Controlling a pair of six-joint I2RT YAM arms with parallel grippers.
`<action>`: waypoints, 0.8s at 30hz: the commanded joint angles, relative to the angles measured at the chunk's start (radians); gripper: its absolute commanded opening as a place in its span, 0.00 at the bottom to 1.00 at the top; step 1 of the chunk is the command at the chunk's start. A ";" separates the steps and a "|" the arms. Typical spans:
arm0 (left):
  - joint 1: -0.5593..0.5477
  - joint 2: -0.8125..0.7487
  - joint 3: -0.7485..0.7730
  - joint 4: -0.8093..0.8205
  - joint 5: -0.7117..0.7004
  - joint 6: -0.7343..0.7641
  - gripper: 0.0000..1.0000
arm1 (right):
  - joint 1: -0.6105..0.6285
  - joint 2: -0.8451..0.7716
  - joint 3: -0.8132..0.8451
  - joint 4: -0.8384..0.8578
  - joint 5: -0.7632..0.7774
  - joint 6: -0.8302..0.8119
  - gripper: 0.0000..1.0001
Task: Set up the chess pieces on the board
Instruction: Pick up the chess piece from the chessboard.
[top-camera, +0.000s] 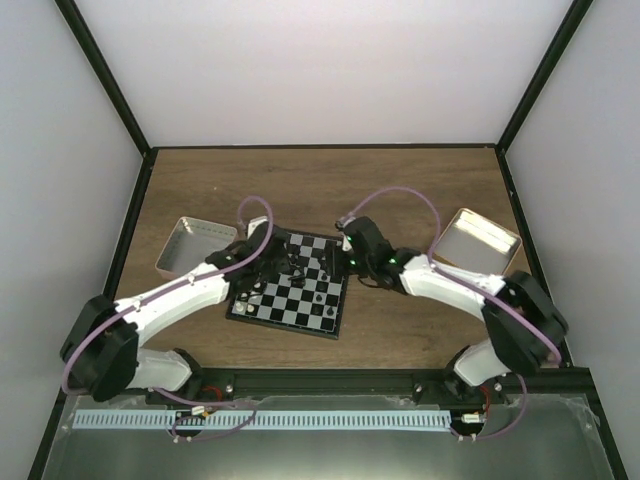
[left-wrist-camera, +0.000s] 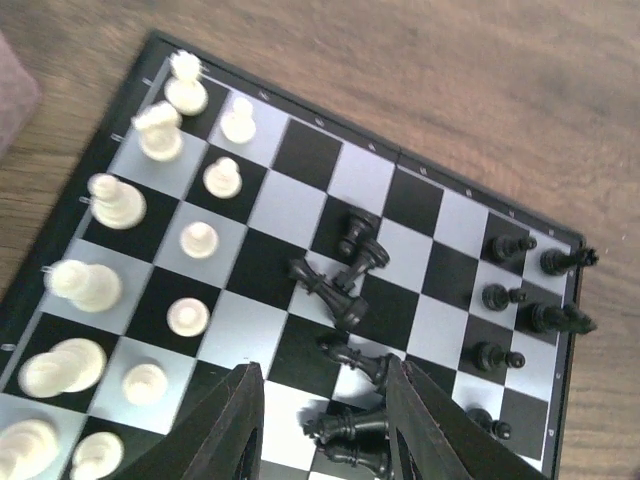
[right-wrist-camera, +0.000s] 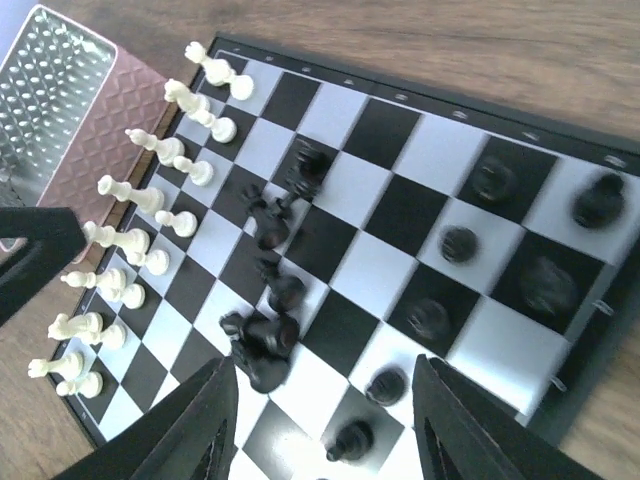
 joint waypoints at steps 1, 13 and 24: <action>0.046 -0.127 -0.060 0.058 -0.049 -0.042 0.37 | 0.046 0.161 0.168 -0.071 -0.064 -0.143 0.49; 0.150 -0.381 -0.212 0.049 -0.082 -0.034 0.39 | 0.112 0.482 0.520 -0.222 -0.005 -0.238 0.38; 0.171 -0.423 -0.239 0.055 -0.077 -0.014 0.40 | 0.114 0.584 0.633 -0.269 0.024 -0.271 0.38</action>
